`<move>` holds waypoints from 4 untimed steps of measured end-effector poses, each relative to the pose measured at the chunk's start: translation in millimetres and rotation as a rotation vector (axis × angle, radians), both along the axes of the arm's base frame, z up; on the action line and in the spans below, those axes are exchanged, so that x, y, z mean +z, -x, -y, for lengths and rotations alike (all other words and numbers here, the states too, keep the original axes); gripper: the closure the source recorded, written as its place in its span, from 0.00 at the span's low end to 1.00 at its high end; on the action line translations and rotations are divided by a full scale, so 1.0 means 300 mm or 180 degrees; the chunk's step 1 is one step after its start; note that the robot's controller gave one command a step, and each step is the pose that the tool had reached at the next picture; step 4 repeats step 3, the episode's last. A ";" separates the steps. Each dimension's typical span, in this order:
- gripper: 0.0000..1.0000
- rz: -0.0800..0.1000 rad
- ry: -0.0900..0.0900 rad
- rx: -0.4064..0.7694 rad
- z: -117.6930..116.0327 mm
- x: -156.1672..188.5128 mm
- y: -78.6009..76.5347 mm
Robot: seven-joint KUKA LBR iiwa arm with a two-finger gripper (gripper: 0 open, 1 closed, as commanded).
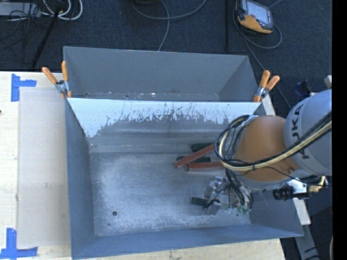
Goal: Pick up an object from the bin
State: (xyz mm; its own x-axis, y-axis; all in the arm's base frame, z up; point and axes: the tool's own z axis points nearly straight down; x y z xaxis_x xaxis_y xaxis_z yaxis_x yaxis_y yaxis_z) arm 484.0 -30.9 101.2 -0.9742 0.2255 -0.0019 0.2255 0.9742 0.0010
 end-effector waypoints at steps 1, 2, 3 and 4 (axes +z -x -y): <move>1.00 -0.0003 0.0000 -0.0012 0.001 0.021 -0.001; 1.00 -0.0002 0.0000 -0.0022 0.001 0.065 -0.002; 1.00 0.0016 0.0002 -0.0018 0.002 0.340 -0.008; 1.00 0.0016 0.0002 -0.0018 0.002 0.340 -0.008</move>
Offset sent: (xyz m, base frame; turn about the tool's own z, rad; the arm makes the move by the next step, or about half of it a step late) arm 0.0000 0.0000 0.0069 0.0000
